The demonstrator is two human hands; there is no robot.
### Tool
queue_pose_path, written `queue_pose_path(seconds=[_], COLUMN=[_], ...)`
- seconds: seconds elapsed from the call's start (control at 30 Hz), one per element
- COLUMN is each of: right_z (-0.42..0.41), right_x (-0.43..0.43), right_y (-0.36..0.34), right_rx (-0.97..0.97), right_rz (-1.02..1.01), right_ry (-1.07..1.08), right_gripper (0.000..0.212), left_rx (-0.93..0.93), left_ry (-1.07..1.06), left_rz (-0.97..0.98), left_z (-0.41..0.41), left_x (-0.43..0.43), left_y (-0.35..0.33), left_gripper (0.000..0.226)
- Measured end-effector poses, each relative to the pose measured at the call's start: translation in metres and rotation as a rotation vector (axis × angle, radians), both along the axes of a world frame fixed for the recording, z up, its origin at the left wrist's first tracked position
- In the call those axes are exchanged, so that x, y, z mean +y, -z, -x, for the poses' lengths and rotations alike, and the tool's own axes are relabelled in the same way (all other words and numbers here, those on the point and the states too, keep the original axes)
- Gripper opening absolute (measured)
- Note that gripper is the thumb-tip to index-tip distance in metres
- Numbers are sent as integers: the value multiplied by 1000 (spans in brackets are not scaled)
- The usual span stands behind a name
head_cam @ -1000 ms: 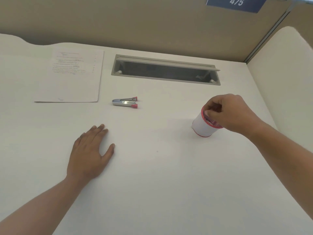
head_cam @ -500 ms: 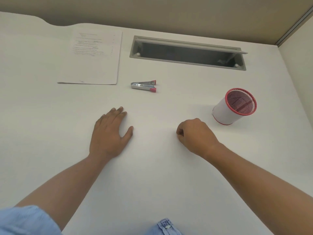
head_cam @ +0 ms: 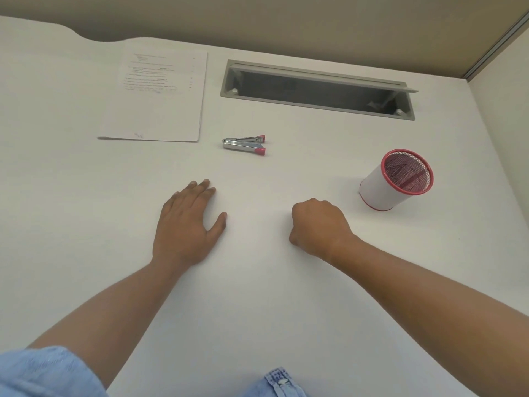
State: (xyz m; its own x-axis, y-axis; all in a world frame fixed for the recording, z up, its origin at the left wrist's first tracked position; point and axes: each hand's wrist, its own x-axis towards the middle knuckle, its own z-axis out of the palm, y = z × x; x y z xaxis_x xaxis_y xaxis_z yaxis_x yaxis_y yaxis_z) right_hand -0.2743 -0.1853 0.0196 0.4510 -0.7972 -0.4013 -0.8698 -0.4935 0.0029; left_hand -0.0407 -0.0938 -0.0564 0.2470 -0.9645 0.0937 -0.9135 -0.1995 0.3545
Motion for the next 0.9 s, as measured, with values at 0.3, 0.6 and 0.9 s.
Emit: queue_pose_path(seconds=[0.3, 0.6, 0.9], right_z=[57, 131, 131], right_x=[-32, -87, -98], right_y=[-59, -101, -96], right_rx=[-501, -317, -167], right_rz=[-43, 140, 156], right_ry=[448, 562, 452], right_gripper=[11, 16, 24], left_rx=[-3, -3, 3], left_ry=[10, 13, 20], left_rz=[-17, -21, -19], left_z=[-1, -1, 0], left_x=[1, 1, -1], left_y=[1, 1, -1], left_gripper=[61, 67, 69])
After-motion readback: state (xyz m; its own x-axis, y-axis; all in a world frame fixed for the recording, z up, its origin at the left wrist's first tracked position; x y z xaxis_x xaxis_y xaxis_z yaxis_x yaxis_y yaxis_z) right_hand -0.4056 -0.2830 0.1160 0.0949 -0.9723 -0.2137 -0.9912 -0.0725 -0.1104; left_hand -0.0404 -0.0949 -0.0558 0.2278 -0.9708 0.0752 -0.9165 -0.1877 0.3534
